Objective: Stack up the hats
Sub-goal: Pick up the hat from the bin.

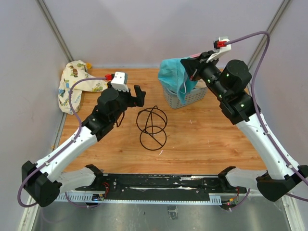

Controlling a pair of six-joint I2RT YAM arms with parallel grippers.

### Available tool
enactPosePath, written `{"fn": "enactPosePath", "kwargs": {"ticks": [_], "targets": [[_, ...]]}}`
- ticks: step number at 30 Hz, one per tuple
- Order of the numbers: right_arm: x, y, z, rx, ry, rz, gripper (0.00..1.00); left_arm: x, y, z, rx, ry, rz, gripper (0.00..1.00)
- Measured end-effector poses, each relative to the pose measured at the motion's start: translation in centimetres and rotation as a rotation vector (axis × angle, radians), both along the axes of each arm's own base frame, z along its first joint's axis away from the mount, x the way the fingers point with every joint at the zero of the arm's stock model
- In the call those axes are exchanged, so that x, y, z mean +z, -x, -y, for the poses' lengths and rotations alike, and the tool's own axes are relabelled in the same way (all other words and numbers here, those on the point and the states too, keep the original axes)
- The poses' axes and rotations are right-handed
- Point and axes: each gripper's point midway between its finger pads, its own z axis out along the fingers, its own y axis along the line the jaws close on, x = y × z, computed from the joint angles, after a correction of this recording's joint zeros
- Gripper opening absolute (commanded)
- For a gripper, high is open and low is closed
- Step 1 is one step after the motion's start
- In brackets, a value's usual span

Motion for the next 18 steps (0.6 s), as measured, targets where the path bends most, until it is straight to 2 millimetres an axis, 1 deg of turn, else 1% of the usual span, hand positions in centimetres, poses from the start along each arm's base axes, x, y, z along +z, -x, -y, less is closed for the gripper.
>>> {"fn": "enactPosePath", "kwargs": {"ticks": [3, 6, 9, 12, 15, 18], "targets": [[0.1, 0.8, -2.2, 0.062, -0.014, 0.001, 0.0, 1.2, 0.7, -0.8, 0.019, 0.027, 0.02, 0.97], [-0.6, 1.2, -5.1, 0.117, -0.011, -0.008, 0.0, 2.9, 1.6, -1.7, 0.035, 0.064, 0.05, 0.97], [-1.9, 1.2, -8.5, 0.158, 0.006, -0.024, 0.0, 4.5, 2.8, -2.7, 0.045, 0.105, 0.078, 0.96], [-3.8, 1.1, -12.0, 0.172, 0.043, -0.034, 0.0, 5.9, 4.2, -3.4, 0.038, 0.142, 0.102, 0.97], [-5.5, 0.9, -14.5, 0.166, 0.08, -0.043, 0.0, 7.6, 5.8, -3.9, 0.008, 0.185, 0.139, 0.97], [-6.3, 0.3, -16.5, 0.15, 0.099, -0.047, 0.0, 8.6, 7.5, -4.1, -0.041, 0.218, 0.172, 0.98]]}}
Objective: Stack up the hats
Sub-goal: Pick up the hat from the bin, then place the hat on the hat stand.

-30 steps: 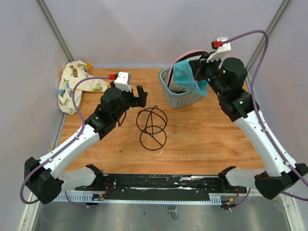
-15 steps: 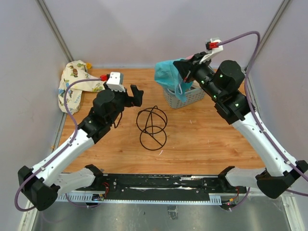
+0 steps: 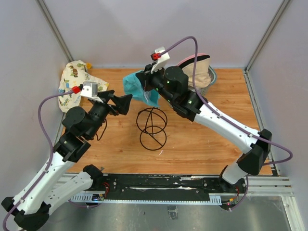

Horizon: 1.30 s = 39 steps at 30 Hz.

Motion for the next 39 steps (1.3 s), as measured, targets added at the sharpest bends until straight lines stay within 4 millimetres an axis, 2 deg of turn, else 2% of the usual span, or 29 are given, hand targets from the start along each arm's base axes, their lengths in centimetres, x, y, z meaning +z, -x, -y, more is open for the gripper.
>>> {"fn": "enactPosePath", "kwargs": {"ticks": [5, 12, 18, 24, 33, 39], "targets": [[-0.1, -1.3, -2.0, -0.043, -0.001, 0.002, 0.01, -0.1, 1.5, 0.7, -0.084, 0.003, 0.02, 1.0], [2.2, -2.6, -2.8, -0.092, -0.038, 0.027, 0.0, -3.6, 1.4, 2.7, -0.172, -0.05, -0.056, 1.0], [2.4, -2.6, -2.7, -0.096, -0.044, 0.024, 0.0, -6.2, 0.5, 3.1, -0.161, -0.081, -0.108, 1.0], [1.8, -2.1, -2.4, -0.087, -0.051, 0.001, 0.0, -8.6, -0.8, 3.7, -0.116, -0.11, -0.15, 1.0], [0.3, -0.3, -1.4, -0.066, -0.048, -0.031, 0.0, -10.3, -2.2, 5.7, -0.03, -0.177, -0.148, 0.99], [-0.1, 0.5, -0.4, -0.062, -0.055, -0.034, 0.0, -10.6, -3.2, 4.7, 0.093, -0.205, -0.142, 0.88]]}}
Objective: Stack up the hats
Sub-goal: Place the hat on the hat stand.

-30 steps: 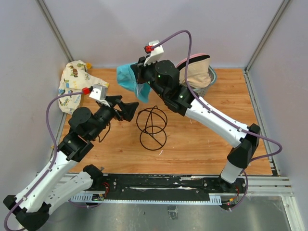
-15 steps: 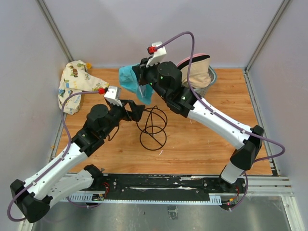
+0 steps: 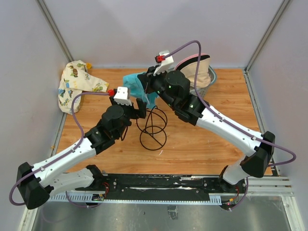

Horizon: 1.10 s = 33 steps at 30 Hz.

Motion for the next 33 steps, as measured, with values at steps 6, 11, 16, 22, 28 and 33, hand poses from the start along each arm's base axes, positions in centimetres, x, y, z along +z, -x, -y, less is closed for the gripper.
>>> {"fn": "enactPosePath", "kwargs": {"ticks": [6, 11, 16, 22, 28, 33], "targets": [[0.3, 0.8, 0.8, 0.011, -0.016, 0.009, 0.0, 1.0, -0.2, -1.7, 0.083, 0.002, 0.038, 0.76], [0.5, 1.5, 1.5, 0.019, -0.028, 0.01, 0.0, 1.4, -0.3, -2.1, 0.099, -0.003, 0.055, 0.53], [0.5, 2.2, 2.0, 0.034, -0.031, 0.009, 0.0, 1.9, -0.2, -2.3, 0.104, -0.013, 0.073, 0.25], [-0.1, 2.9, 3.1, 0.035, -0.012, 0.013, 0.0, 3.0, 0.1, -3.4, 0.132, -0.023, 0.106, 0.11], [-0.9, 3.6, 3.9, 0.045, 0.023, 0.03, 0.0, 5.0, 1.0, -5.1, 0.162, 0.007, 0.156, 0.09], [-1.0, 3.9, 4.0, 0.064, 0.058, 0.06, 0.0, 5.3, 1.3, -5.3, 0.161, 0.012, 0.163, 0.09]]}}
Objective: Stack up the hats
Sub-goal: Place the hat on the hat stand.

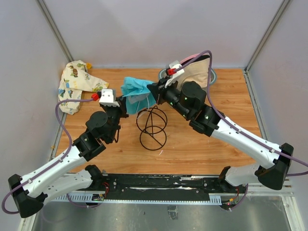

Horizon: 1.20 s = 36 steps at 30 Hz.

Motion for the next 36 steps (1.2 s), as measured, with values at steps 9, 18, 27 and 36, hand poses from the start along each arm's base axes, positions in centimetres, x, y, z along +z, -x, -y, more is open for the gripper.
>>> {"fn": "enactPosePath", "kwargs": {"ticks": [9, 18, 27, 36], "targets": [[-1.3, 0.0, 1.5, 0.015, 0.074, 0.059, 0.0, 0.2, 0.6, 0.3, -0.04, 0.009, 0.011, 0.08], [-3.5, -0.9, 3.9, 0.044, 0.072, 0.044, 0.0, 0.0, 1.4, 1.9, -0.141, 0.012, 0.002, 0.06], [-4.9, 1.8, 5.4, 0.092, 0.033, 0.086, 0.0, -0.1, 3.7, 3.0, -0.279, 0.066, -0.009, 0.03], [-7.9, 1.6, 6.4, 0.08, 0.038, 0.081, 0.0, -3.2, 5.1, 4.2, -0.383, 0.061, -0.083, 0.01]]}}
